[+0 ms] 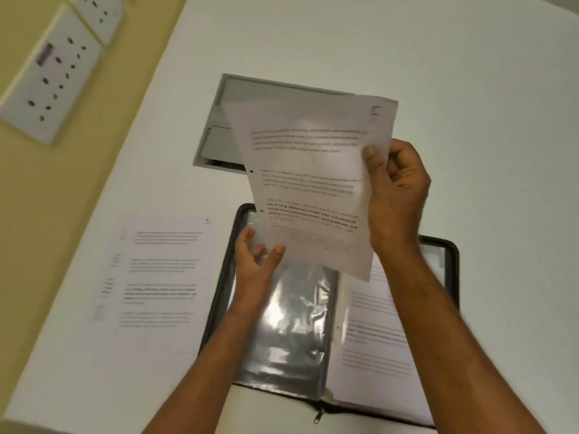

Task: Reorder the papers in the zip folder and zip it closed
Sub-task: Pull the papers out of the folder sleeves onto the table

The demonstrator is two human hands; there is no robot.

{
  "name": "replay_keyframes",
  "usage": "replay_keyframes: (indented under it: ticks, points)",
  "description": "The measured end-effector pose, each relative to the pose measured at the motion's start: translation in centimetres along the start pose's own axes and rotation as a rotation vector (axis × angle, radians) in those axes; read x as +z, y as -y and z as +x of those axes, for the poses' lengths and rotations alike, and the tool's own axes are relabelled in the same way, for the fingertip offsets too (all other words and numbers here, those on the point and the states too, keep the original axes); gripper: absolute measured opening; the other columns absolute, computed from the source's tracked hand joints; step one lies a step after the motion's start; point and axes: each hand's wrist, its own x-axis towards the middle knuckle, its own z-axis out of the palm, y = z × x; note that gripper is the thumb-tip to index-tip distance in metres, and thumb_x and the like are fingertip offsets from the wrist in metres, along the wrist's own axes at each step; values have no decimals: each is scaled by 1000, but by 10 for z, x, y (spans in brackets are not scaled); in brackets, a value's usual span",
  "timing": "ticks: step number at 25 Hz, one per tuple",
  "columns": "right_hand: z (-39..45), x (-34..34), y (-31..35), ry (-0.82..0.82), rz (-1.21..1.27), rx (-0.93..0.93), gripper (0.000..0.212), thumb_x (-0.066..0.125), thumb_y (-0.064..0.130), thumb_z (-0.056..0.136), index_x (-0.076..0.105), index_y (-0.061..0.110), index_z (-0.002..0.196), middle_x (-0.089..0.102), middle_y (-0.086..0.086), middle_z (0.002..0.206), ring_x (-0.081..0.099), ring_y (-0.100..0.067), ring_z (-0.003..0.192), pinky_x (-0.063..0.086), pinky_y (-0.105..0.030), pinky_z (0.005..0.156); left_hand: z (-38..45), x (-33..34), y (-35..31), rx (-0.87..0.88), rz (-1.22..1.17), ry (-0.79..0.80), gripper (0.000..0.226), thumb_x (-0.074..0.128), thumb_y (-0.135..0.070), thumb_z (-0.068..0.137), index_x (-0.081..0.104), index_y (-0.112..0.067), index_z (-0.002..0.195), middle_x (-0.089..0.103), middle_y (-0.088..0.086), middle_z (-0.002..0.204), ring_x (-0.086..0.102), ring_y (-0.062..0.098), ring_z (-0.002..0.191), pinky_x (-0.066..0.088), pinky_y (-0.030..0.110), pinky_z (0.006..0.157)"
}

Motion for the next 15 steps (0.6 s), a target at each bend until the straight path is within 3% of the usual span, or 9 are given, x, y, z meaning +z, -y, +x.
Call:
replay_keyframes:
  ticks: [3,6,9,11,15]
  points:
    - [-17,39,-9,1,128,211,12,64,18,102,67,10,110,78,-8,103,76,-21,87,62,-33,73,3,-55,-17,-62,-135,19,57,76,-24,86,56,-10,137,71,7,126,68,26,116,59,30,87]
    - [-43,85,-33,10,124,352,12,62,20,103,67,12,110,79,-2,99,76,-17,84,61,-31,71,-4,-114,-21,-81,-176,-34,32,71,-16,92,68,-10,123,75,8,117,71,26,112,59,30,87]
    - [-78,131,-62,50,88,481,14,61,21,103,64,13,114,78,3,90,75,-11,74,57,-26,63,-19,-177,-5,-63,-169,-136,38,69,-14,95,64,-14,132,73,5,124,69,22,115,57,33,94]
    - [-108,157,-82,149,12,558,18,62,18,102,60,17,120,76,3,96,76,-9,76,58,-22,60,-30,-216,10,-68,-122,-208,45,70,-16,95,60,-16,138,71,2,129,68,21,119,55,37,99]
    - [-163,195,-130,372,-155,585,39,57,9,101,51,25,137,72,3,107,74,-12,95,64,-33,80,-36,-280,35,-165,81,-397,30,77,-24,90,72,-22,120,76,-1,116,72,19,107,57,38,93]
